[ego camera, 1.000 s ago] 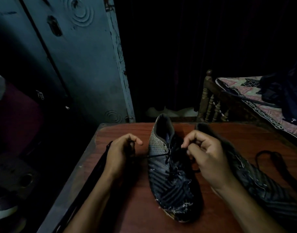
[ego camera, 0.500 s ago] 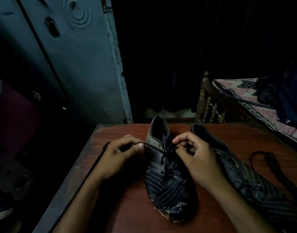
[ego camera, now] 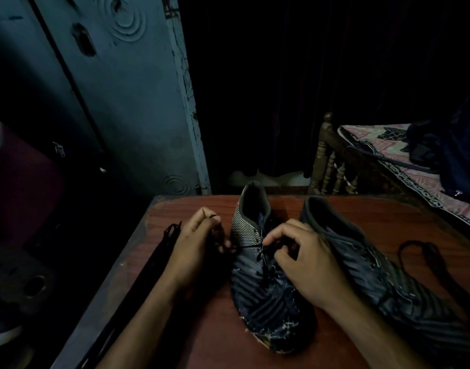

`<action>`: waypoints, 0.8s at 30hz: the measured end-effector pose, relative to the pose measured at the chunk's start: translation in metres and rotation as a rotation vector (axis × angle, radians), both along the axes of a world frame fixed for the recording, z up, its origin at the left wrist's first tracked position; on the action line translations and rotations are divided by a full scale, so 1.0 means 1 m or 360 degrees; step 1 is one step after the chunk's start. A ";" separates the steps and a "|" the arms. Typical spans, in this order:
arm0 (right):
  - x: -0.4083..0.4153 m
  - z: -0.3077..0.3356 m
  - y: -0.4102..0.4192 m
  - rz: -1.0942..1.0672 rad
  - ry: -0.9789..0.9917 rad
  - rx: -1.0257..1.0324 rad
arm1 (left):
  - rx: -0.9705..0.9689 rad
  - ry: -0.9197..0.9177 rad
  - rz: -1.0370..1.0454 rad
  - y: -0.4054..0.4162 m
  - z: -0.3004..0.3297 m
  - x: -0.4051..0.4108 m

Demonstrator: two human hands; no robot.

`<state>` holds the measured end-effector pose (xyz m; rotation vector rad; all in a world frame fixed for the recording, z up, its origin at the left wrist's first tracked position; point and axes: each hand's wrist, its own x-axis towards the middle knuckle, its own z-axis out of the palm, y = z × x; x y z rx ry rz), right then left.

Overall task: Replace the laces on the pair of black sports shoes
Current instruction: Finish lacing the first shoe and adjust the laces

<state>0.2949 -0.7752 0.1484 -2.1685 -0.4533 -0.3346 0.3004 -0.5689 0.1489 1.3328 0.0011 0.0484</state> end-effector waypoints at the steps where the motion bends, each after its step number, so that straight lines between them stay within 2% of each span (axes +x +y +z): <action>1: 0.000 0.000 0.000 0.0010 0.0003 0.0002 | 0.0216 -0.0078 -0.0011 0.002 -0.003 0.001; 5: -0.001 0.000 -0.001 0.0014 -0.0029 -0.0009 | 0.0972 -0.0387 -0.0151 0.002 0.001 -0.005; 7: -0.001 0.000 -0.002 0.0004 -0.0014 -0.0022 | 0.1328 -0.0540 -0.0048 0.006 0.000 -0.004; 9: 0.000 0.000 -0.002 -0.0007 -0.0020 -0.0022 | 0.1510 -0.0620 0.0012 0.014 -0.003 -0.001; 14: -0.002 0.003 -0.001 -0.0006 -0.0020 -0.0023 | 0.1507 -0.0659 0.0076 0.015 -0.004 -0.001; 19: -0.002 0.004 -0.003 0.0073 0.0010 -0.0135 | 0.1422 -0.0612 0.0349 0.012 -0.007 0.005; 24: -0.001 0.000 -0.003 0.0139 -0.0008 -0.0308 | 0.1311 -0.0621 0.0283 0.007 -0.008 0.003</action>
